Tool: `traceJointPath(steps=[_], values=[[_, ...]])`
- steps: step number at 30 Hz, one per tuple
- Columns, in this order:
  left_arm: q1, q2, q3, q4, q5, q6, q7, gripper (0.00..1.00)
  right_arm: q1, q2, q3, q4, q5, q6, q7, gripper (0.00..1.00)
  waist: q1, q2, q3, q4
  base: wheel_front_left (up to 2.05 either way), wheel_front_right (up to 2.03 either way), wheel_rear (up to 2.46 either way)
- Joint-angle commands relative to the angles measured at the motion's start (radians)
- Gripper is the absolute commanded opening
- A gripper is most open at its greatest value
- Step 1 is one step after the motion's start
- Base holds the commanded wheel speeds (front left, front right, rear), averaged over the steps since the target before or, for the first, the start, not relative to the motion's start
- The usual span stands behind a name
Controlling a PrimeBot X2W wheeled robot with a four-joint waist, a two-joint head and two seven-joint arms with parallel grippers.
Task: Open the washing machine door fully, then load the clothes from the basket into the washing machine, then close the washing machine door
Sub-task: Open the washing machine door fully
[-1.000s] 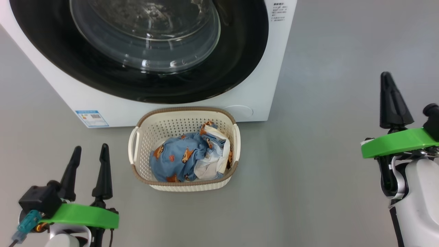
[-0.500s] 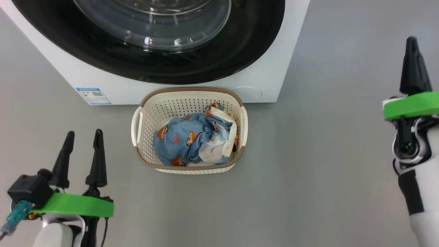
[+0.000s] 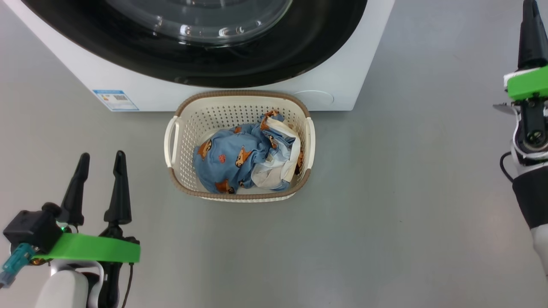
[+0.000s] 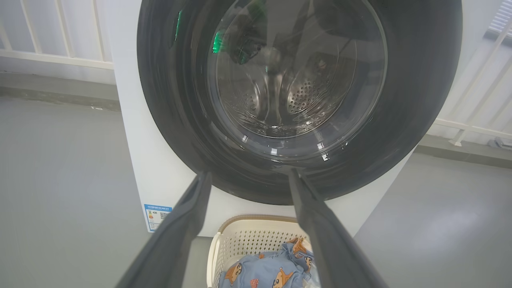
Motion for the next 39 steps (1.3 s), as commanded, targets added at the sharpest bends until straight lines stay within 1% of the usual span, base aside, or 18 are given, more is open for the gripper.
traceJointPath(steps=[1, 5, 6, 14, 20, 27, 34, 39], values=[[-0.032, 0.035, 0.032, -0.03, -0.013, 0.001, -0.006, 1.0, -0.035, -0.011, 0.025, -0.015, 0.044, 0.006, 0.017, 0.0, 0.0, 0.0, 0.013, 0.007, 0.0, 0.0, 0.0], [-0.042, 0.036, 0.03, -0.034, -0.018, 0.001, -0.006, 1.0, -0.081, -0.032, 0.048, 0.001, 0.124, 0.006, 0.06, 0.0, 0.0, 0.0, 0.032, 0.019, 0.0, 0.0, 0.0], [-0.047, 0.036, 0.03, -0.038, -0.021, 0.001, -0.006, 1.0, -0.104, -0.038, 0.06, 0.001, 0.165, 0.006, 0.084, 0.0, 0.0, 0.0, 0.044, 0.025, 0.0, 0.0, 0.0], [-0.071, 0.035, 0.03, -0.063, -0.03, 0.001, -0.006, 1.0, -0.195, -0.054, 0.115, -0.034, 0.308, 0.006, 0.183, 0.0, 0.0, 0.0, 0.1, 0.051, 0.0, 0.0, 0.0], [-0.086, 0.033, 0.027, -0.084, -0.033, 0.001, -0.006, 1.0, -0.253, -0.061, 0.139, -0.032, 0.38, 0.006, 0.232, 0.0, 0.0, 0.0, 0.137, 0.069, 0.0, 0.0, 0.0], [-0.1, 0.028, 0.017, -0.086, -0.038, 0.001, -0.006, 1.0, -0.32, -0.062, 0.138, -0.008, 0.492, 0.006, 0.341, 0.0, 0.0, 0.0, 0.17, 0.092, 0.0, 0.0, 0.0], [-0.103, 0.023, 0.016, -0.083, -0.042, 0.001, -0.006, 1.0, -0.363, -0.058, 0.164, -0.014, 0.542, 0.006, 0.443, 0.0, 0.0, 0.0, 0.184, 0.106, 0.0, 0.0, 0.0], [-0.108, 0.015, 0.01, -0.078, -0.048, 0.001, -0.006, 1.0, -0.393, -0.058, 0.178, -0.005, 0.551, 0.006, 0.477, 0.0, 0.0, 0.0, 0.191, 0.124, 0.0, 0.0, 0.0]])
